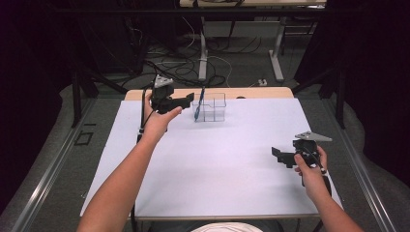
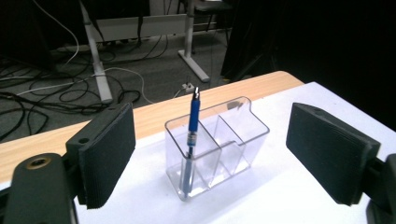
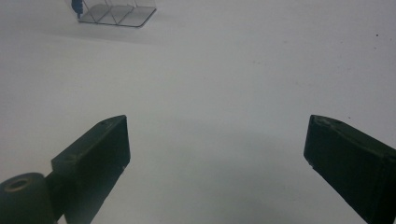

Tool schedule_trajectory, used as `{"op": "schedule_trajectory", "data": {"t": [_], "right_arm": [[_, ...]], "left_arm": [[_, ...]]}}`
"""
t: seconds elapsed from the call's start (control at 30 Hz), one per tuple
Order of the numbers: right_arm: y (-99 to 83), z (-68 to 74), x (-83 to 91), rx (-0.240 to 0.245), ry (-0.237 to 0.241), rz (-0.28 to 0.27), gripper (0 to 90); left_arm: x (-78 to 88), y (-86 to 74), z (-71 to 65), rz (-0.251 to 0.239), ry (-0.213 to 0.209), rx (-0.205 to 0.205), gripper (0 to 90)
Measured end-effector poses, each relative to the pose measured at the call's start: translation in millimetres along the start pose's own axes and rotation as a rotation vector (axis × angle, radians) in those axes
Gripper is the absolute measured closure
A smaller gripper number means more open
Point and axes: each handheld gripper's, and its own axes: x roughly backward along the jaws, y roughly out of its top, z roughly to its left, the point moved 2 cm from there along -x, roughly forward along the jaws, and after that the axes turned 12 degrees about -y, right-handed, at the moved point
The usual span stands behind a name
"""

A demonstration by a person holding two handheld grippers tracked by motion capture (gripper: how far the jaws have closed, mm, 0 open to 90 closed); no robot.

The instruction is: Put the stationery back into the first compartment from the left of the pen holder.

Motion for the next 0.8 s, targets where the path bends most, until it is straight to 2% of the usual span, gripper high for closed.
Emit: {"op": "schedule_trajectory", "data": {"t": [0.07,0.2,0.27,0.33,0.5,0.67,0.77,0.8], "right_arm": [[0.3,-0.3,0.3,0.002,-0.001,-0.004,6.7],[0.3,-0.6,-0.5,0.002,-0.003,-0.003,6.7],[-0.2,-0.2,-1.0,0.0,-0.002,0.003,6.6],[-0.4,-0.1,-1.4,0.006,-0.002,0.004,6.7],[-0.1,0.2,-1.5,0.003,-0.005,0.002,6.7],[-0.1,0.1,-2.0,0.002,-0.009,0.003,6.7],[0.2,0.7,-1.7,0.0,-0.007,-0.001,6.7],[-0.2,1.4,-1.6,-0.005,-0.007,0.005,6.7]], "left_arm": [[5.2,-3.1,-1.2,-0.002,-0.009,0.01,9.3],[17.7,-10.2,-2.1,-0.019,0.0,0.022,3.2],[24.0,-16.0,-2.5,-0.01,-0.007,0.035,0.0],[30.0,-21.0,-2.5,-0.005,-0.012,0.039,0.1],[46.8,-33.3,-4.5,-0.03,-0.014,0.053,0.1],[63.5,-51.0,-6.3,-0.048,-0.027,0.039,0.1],[74.2,-62.2,-6.6,-0.077,-0.026,0.074,0.1],[78.6,-67.2,-5.8,-0.076,-0.017,0.066,0.1]]}}
